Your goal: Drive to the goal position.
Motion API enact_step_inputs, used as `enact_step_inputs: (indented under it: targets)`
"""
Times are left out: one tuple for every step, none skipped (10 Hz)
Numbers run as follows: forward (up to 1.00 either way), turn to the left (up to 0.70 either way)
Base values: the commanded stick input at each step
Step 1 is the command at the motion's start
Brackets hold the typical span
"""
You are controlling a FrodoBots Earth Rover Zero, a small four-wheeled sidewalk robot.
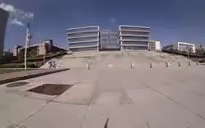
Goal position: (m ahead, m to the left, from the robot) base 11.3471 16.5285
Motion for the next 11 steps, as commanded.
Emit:
enact_step_inputs:
  targets:
    - [0.7,0.0]
    - [0.7,0.0]
    - [0.7,0.0]
    - [0.7,0.0]
    - [0.7,0.0]
    - [0.7,0.0]
    - [0.7,0.0]
    - [0.7,0.0]
    - [0.7,0.0]
    - [0.7,0.0]
    - [0.7,0.0]
